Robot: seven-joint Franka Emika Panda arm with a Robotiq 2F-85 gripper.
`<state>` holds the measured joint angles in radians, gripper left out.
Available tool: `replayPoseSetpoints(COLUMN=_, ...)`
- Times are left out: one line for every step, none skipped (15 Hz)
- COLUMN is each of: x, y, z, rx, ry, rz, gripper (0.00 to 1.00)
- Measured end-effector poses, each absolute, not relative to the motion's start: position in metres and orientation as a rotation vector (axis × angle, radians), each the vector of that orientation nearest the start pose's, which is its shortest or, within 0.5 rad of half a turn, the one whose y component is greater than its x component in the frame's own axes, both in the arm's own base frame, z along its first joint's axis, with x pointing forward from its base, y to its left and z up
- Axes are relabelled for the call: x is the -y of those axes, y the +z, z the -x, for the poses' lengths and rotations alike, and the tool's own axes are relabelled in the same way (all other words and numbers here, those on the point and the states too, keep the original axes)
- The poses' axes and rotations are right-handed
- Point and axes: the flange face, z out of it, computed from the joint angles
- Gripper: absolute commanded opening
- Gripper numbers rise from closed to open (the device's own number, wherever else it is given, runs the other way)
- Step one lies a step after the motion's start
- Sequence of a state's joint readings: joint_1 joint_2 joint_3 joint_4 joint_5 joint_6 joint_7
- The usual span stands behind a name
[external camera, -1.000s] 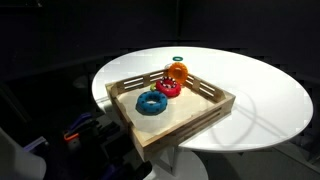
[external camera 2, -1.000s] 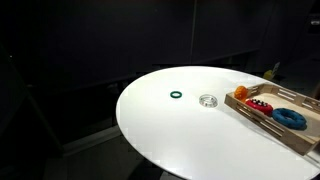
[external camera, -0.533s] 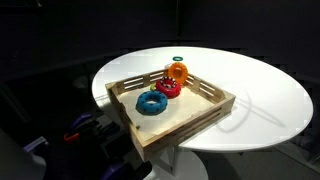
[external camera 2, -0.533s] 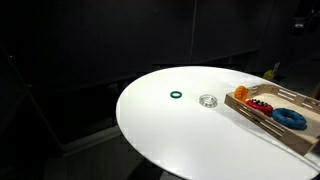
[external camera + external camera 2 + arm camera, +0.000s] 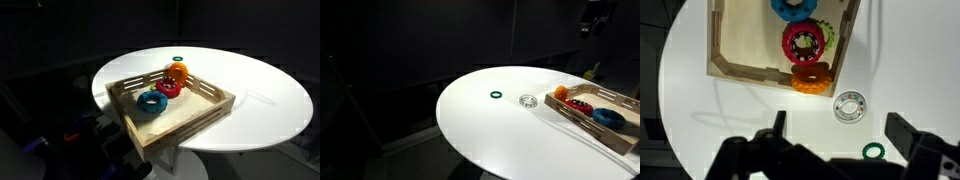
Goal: Put the white circular object on the wooden tray
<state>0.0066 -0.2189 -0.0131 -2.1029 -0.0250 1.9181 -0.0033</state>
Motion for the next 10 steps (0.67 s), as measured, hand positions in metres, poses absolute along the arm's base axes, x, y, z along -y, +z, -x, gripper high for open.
replayPoseSetpoints(x=0.001, y=0.513, z=-0.502, rx=0.021, ry=-0.067, rz=3.161, gripper=1.0)
replayPoseSetpoints(x=-0.005, y=0.51, z=-0.509, rx=0.034, ry=-0.076, rz=3.156, gripper=1.0)
replayPoseSetpoints(x=-0.01, y=0.506, z=-0.516, rx=0.045, ry=-0.084, rz=3.151, gripper=1.0)
replayPoseSetpoints(x=-0.017, y=0.502, z=-0.522, rx=0.059, ry=-0.09, rz=3.144, gripper=1.0)
replayPoseSetpoints(x=-0.024, y=0.496, z=-0.528, rx=0.073, ry=-0.093, rz=3.137, gripper=1.0)
replayPoseSetpoints(x=-0.031, y=0.491, z=-0.534, rx=0.089, ry=-0.093, rz=3.131, gripper=1.0)
replayPoseSetpoints(x=-0.039, y=0.484, z=-0.539, rx=0.106, ry=-0.091, rz=3.129, gripper=1.0)
replayPoseSetpoints(x=-0.046, y=0.478, z=-0.543, rx=0.126, ry=-0.087, rz=3.128, gripper=1.0)
replayPoseSetpoints(x=-0.053, y=0.47, z=-0.547, rx=0.145, ry=-0.082, rz=3.126, gripper=1.0)
replayPoseSetpoints(x=-0.059, y=0.463, z=-0.551, rx=0.162, ry=-0.075, rz=3.125, gripper=1.0)
